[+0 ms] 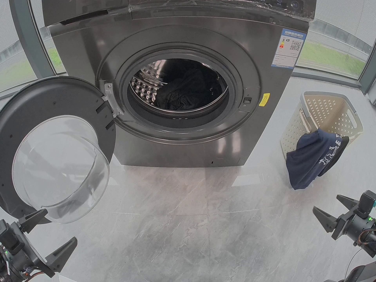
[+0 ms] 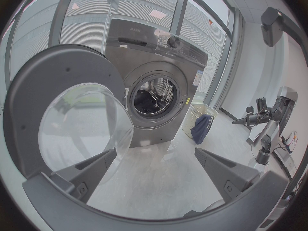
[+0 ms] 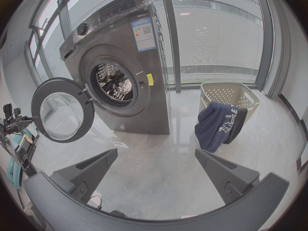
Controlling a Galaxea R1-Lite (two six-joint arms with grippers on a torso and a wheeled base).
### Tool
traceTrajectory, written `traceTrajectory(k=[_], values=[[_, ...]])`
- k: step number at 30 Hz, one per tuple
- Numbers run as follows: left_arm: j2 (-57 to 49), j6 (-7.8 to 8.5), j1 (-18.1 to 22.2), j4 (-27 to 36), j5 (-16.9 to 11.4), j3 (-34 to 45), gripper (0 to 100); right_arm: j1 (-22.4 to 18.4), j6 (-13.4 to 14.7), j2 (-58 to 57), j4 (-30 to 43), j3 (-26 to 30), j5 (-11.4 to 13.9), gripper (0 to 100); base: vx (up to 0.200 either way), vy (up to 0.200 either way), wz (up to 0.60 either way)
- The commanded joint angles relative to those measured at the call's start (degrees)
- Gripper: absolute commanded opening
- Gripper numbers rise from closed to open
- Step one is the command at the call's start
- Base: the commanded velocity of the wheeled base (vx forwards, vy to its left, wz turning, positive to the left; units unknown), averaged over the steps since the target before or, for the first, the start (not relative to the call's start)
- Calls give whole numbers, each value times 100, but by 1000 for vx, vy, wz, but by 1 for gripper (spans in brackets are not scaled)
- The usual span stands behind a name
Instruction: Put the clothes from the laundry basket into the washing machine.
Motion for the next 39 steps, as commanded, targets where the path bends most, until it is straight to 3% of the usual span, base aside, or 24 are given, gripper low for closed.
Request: traceTrajectory(k=[1,9,13,18,21,24,29,30,34,39], values=[[-2186,-43,965,1504,-91,214,100,-563,-93,-2747,1863,99,-68,100,0,0,0],[-2959,-193,1590,2208,-478,267,100,-1302,-181,-4610,3270,99,20,100,0,-100,0],[-2994,-193,1800,2392,-469,267,100,-1407,-163,-5349,4105,81,134,100,0,-100,0],[-2985,-61,2310,2462,-513,267,100,-1442,-172,-5331,4052,90,55,100,0,0,0],[-3038,176,2846,2498,-706,267,100,-1460,-181,-5331,4008,90,-208,100,0,0,0],[-3363,203,3224,2506,-1067,267,100,-1460,-181,-5331,4008,90,-498,100,0,0,0],[-3381,387,3233,2542,-1058,267,100,-1627,-374,-5322,4017,90,-569,100,0,0,0],[-3451,493,3207,2673,-988,267,100,-1627,-401,-5313,4008,90,-542,100,0,0,0],[-3522,317,3154,2902,-838,241,100,-1636,-392,-5313,4008,90,-613,100,0,0,0],[-3530,335,3154,2849,-838,267,100,-2013,-471,-5305,4017,90,-692,100,0,0,0]])
